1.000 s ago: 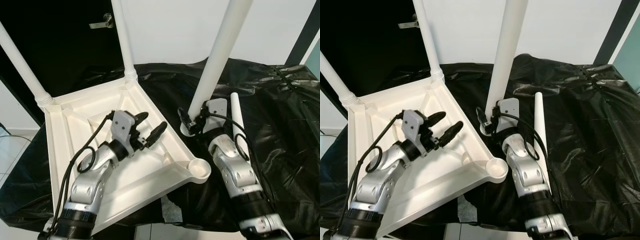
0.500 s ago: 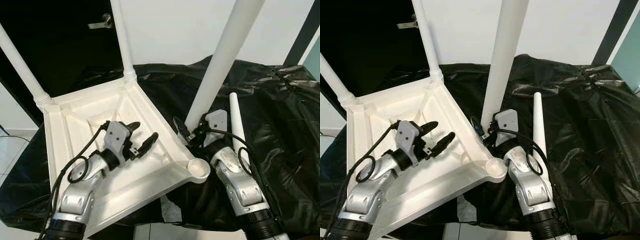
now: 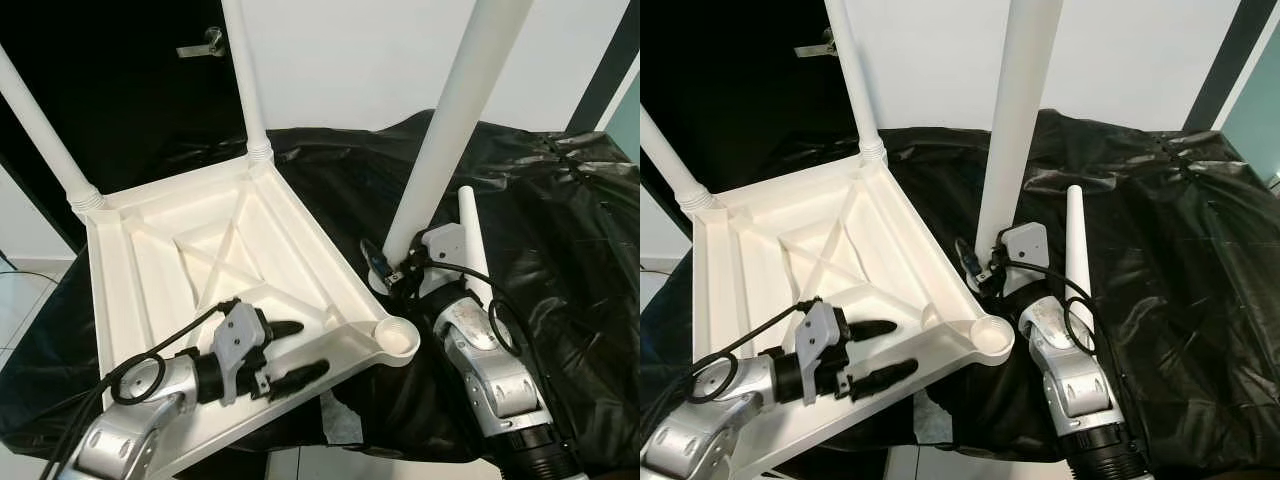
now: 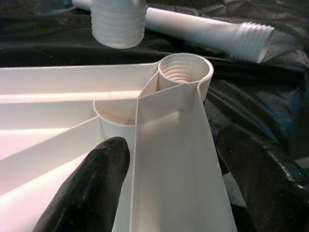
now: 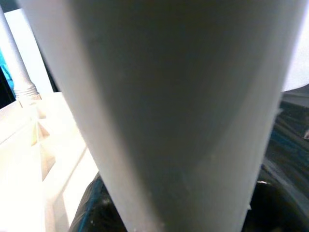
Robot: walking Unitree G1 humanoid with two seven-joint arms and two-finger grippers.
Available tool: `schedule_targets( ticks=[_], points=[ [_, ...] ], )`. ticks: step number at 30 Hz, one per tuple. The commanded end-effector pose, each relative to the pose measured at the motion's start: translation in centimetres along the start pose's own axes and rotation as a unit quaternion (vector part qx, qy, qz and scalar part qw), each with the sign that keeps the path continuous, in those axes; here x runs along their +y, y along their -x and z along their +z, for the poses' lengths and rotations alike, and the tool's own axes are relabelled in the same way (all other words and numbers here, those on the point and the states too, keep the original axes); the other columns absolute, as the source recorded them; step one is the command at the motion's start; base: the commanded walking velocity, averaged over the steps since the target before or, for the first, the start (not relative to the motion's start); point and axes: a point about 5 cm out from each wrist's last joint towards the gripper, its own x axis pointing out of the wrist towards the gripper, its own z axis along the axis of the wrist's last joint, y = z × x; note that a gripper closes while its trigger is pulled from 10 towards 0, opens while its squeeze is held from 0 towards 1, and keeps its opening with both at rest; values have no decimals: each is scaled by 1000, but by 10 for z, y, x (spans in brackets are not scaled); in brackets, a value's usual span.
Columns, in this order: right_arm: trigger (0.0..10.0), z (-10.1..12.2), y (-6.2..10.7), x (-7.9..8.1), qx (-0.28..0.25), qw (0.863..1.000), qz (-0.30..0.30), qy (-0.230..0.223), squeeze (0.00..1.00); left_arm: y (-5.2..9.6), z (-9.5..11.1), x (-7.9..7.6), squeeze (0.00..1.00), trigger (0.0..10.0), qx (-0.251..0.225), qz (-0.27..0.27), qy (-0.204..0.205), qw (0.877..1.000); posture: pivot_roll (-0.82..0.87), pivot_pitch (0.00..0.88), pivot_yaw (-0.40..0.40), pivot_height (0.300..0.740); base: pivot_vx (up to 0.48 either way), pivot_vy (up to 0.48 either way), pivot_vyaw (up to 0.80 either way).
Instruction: Building children table
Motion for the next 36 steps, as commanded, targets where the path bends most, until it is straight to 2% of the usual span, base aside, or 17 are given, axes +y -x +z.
schedule_targets(
  ticks=[1, 6, 9, 12, 13, 21, 23, 28, 36],
  points=[
    [10000, 1, 1, 1, 0, 1000, 2, 0, 0, 1, -3, -4, 0, 10000, 17, -26, -2, 1000, 28, 0, -3, 740, 0, 0, 0],
    [10000, 3, 1, 1, -1, 1000, 3, -2, 0, -2, -9, 2, 0, 10000, 54, 0, -31, 998, 26, 0, -2, 740, 0, 0, 0],
    [10000, 4, 1, 1, -2, 1000, 2, -3, 0, -7, -16, 14, 0, 10000, 88, 45, -54, 994, 25, 0, 0, 740, 0, 0, 0],
    [10000, 5, 0, 1, -3, 1000, 1, -4, 0, -11, -19, 25, 0, 10000, 103, 85, -76, 988, 22, 0, 2, 740, 0, 0, 0],
    [10000, 6, 0, 2, -4, 1000, 1, -5, 0, -13, -17, 31, 0, 10000, 102, 107, -82, 986, 17, 0, 5, 740, 0, 0, 0],
    [10000, 8, -1, 2, -7, 1000, -2, -7, 0, -19, -15, 40, 0, 10000, 107, 134, -95, 981, 8, 0, 13, 740, 0, 0, 0],
    [10000, 10, 0, 1, -7, 1000, -4, -10, 0, -24, -17, 48, 0, 10000, 122, 156, -113, 974, 2, 0, 17, 740, 0, 0, 0],
    [10000, 10, 1, 1, 0, 1000, -7, -23, 0, -29, -15, 58, 0, 10000, 119, 177, -125, 969, -6, 0, 21, 740, 0, 0, 0],
    [10000, 18, 7, 5, -1, 999, -9, -36, 0, -27, -10, 64, 0, 10000, 112, 191, -133, 966, -15, 0, 26, 740, 0, 0, 0]
  ],
)
